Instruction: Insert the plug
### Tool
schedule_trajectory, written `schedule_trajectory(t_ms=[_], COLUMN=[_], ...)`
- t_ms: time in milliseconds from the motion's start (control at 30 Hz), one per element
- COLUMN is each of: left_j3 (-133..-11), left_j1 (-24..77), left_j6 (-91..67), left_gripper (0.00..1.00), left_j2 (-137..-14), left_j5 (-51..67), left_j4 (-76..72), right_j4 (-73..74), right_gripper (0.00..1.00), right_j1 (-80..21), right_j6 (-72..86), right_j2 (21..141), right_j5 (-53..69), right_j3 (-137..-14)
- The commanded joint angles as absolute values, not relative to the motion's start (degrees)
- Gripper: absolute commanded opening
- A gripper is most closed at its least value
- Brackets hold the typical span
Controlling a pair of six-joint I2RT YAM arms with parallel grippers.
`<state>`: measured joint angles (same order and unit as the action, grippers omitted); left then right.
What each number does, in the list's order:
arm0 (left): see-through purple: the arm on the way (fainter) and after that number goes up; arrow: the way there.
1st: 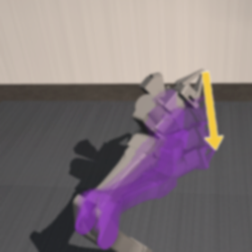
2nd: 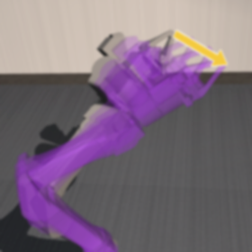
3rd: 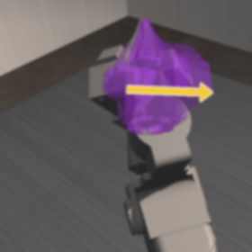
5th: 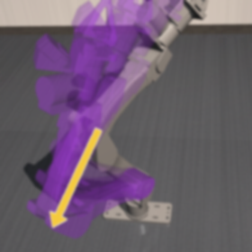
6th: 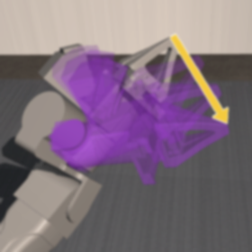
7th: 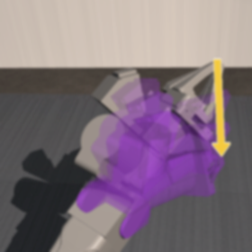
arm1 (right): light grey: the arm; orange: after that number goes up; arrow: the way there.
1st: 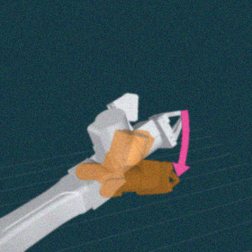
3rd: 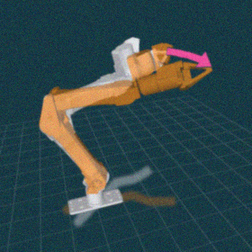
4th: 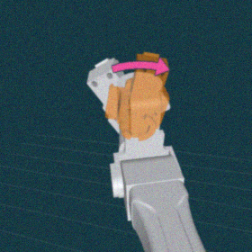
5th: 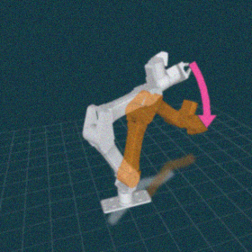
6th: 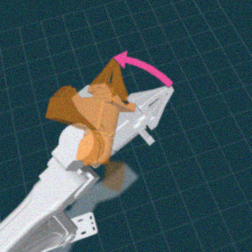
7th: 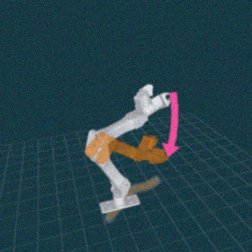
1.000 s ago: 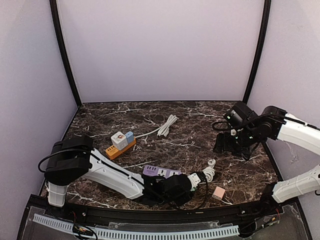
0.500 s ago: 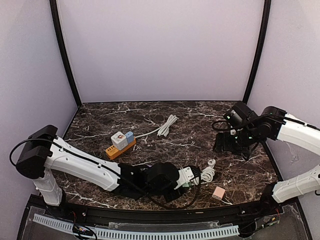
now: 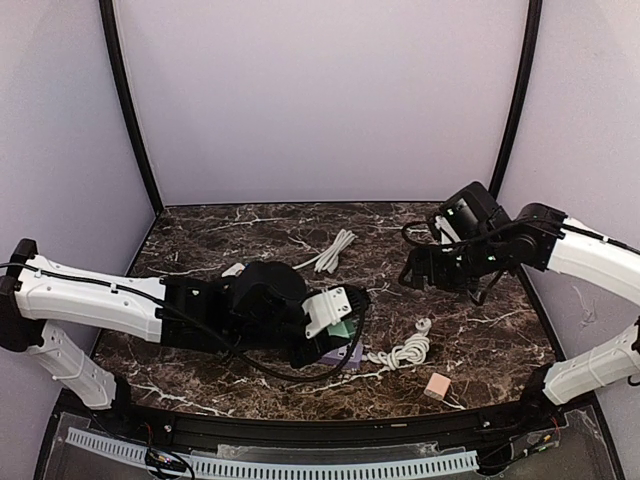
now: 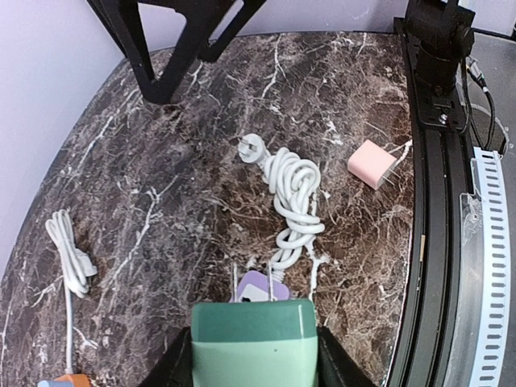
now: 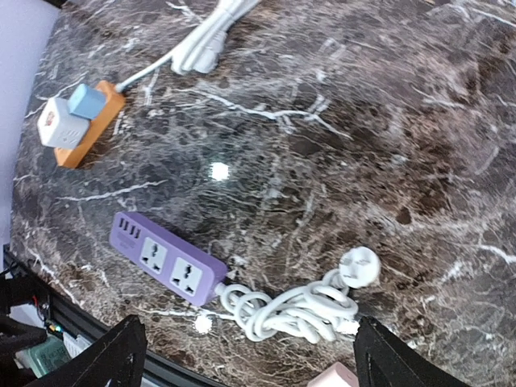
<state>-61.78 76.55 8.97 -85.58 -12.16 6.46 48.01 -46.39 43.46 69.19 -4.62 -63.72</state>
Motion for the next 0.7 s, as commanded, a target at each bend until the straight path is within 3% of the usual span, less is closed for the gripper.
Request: schedule_trajectory(t_ms=[0, 367, 667], left_j3=[-61.6, -61.0, -63.4], left_j1=[75.4, 72.2, 69.1], left_j6=[12.7, 19.2, 19.5], left_gripper=[0.01, 0.01, 0.01], left_j2=[-78.2, -69.6, -71.7], left_j5=[-12.5, -4.0, -1.4], left_j4=[10.1, 11.0, 11.8], right_j4=[39.2, 24.1, 12.6], right_gripper=[0.89, 0.89, 0.84], right_j1=[-46.1, -46.0, -46.0], right_j6=[37.2, 33.8, 39.8], right_j2=[69.4, 73.5, 74.9], right_j5=[4.4, 35.0, 49.3], right_j3=[-66.6, -68.6, -67.7])
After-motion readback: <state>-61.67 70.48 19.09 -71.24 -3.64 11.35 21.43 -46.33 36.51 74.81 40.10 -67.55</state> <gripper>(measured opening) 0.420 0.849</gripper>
